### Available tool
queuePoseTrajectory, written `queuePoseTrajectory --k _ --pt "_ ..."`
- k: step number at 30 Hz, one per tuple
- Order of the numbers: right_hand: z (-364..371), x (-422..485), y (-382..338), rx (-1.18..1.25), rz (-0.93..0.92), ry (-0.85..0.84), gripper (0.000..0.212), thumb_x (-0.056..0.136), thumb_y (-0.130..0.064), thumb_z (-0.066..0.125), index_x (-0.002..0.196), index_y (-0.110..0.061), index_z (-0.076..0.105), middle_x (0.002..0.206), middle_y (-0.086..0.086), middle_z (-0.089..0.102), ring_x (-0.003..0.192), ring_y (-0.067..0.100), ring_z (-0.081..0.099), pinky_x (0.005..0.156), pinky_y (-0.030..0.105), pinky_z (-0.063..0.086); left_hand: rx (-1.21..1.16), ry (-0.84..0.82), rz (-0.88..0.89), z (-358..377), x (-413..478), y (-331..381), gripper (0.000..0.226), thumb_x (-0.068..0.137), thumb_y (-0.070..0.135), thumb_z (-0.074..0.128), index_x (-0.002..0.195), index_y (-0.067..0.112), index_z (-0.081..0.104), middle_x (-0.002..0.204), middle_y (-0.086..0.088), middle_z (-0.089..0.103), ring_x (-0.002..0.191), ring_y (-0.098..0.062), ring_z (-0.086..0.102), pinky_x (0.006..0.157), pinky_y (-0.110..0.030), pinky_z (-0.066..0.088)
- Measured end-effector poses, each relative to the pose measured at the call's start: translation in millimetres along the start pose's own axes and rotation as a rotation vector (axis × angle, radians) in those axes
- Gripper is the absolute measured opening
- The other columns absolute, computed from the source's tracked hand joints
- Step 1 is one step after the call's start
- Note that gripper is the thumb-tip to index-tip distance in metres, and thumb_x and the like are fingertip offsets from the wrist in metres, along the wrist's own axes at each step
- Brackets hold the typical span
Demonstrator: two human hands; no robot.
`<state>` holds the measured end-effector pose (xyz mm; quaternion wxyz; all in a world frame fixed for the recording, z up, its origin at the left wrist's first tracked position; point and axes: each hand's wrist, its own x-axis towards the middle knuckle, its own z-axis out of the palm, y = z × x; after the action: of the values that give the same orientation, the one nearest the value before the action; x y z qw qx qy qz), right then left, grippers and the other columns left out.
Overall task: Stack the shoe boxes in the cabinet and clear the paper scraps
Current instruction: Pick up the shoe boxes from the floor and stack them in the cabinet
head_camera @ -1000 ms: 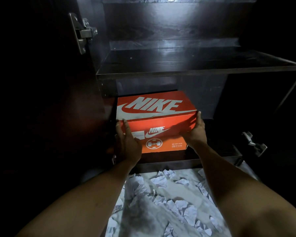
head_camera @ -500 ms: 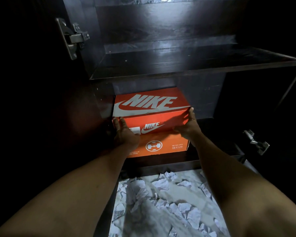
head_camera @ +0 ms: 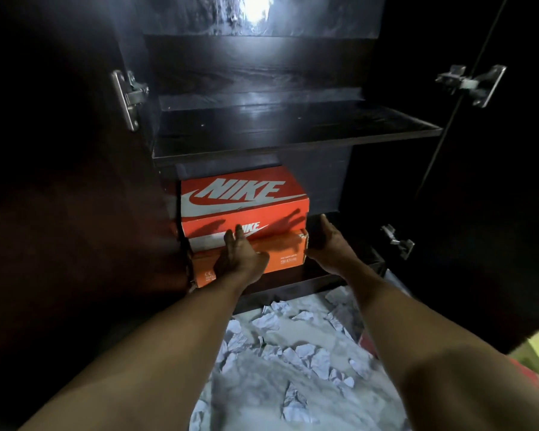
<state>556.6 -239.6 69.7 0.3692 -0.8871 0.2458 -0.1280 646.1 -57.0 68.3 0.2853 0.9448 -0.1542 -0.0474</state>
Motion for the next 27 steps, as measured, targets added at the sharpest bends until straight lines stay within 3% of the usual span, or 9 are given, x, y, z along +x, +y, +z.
queuePoseTrajectory --k 4,7,11,14,17,19,24,27 --pt "-22 -49 5 -0.087 0.075 0.048 0.099 0.081 -0.024 0.078 0.157 -0.008 0.017 0.16 0.012 0.029 0.149 0.026 0.026 0.121 0.035 0.024 -0.056 -0.112 0.128 -7 -35 18 0.082 0.081 0.046 0.065 0.15 0.021 0.029 0.151 -0.01 0.037 0.136 -0.033 0.04 0.108 -0.048 0.04" --pt "-60 -101 -2 -0.11 0.151 0.055 0.101 0.08 -0.028 0.081 0.157 -0.01 0.018 0.155 0.012 0.037 0.143 0.027 0.037 0.118 0.035 0.03 -0.026 -0.193 0.197 -21 -72 32 0.075 0.079 0.047 0.066 0.144 0.022 0.038 0.146 -0.008 0.045 0.135 -0.033 0.043 0.11 -0.046 0.039" --pt "-141 -190 -30 -0.148 0.19 0.159 0.089 0.086 -0.039 0.074 0.154 -0.01 0.026 0.15 0.009 0.041 0.137 0.026 0.045 0.106 0.028 0.039 0.01 -0.213 0.346 -61 -137 64 0.06 0.074 0.053 0.06 0.126 0.026 0.052 0.129 -0.006 0.059 0.118 -0.033 0.058 0.095 -0.042 0.05" --pt "-197 -270 -41 -0.249 0.254 0.242 0.09 0.088 -0.044 0.07 0.156 -0.012 0.022 0.154 0.016 0.037 0.14 0.031 0.04 0.109 0.033 0.036 -0.01 -0.236 0.415 -79 -189 93 0.062 0.08 0.051 0.065 0.133 0.021 0.05 0.131 -0.008 0.058 0.12 -0.032 0.056 0.095 -0.041 0.051" --pt "-236 -350 -35 -0.292 0.317 0.316 0.087 0.087 -0.042 0.072 0.154 -0.01 0.027 0.142 0.02 0.049 0.129 0.035 0.051 0.094 0.033 0.043 -0.031 -0.266 0.488 -82 -250 125 0.064 0.077 0.054 0.066 0.132 0.022 0.053 0.13 -0.007 0.061 0.115 -0.031 0.061 0.091 -0.041 0.054" --pt "-258 -401 -24 -0.312 0.399 0.333 0.082 0.089 -0.039 0.071 0.153 -0.008 0.029 0.145 0.019 0.047 0.124 0.034 0.054 0.09 0.032 0.042 -0.009 -0.324 0.578 -81 -295 150 0.064 0.081 0.053 0.066 0.135 0.022 0.051 0.131 -0.004 0.06 0.114 -0.029 0.062 0.088 -0.039 0.054" --pt "-293 -493 9 -0.266 0.557 0.471 0.093 0.085 -0.051 0.07 0.156 -0.013 0.022 0.153 0.015 0.04 0.133 0.032 0.047 0.103 0.038 0.042 0.008 -0.393 0.821 -74 -381 203 0.064 0.083 0.055 0.062 0.136 0.022 0.048 0.133 -0.004 0.057 0.116 -0.03 0.059 0.091 -0.042 0.053" --pt "-306 -537 23 -0.189 0.626 0.581 0.09 0.087 -0.047 0.07 0.156 -0.015 0.023 0.148 0.014 0.046 0.118 0.031 0.057 0.083 0.035 0.047 0.041 -0.484 0.934 -53 -415 224 0.069 0.082 0.057 0.063 0.139 0.021 0.047 0.14 -0.005 0.053 0.121 -0.03 0.056 0.094 -0.043 0.051"
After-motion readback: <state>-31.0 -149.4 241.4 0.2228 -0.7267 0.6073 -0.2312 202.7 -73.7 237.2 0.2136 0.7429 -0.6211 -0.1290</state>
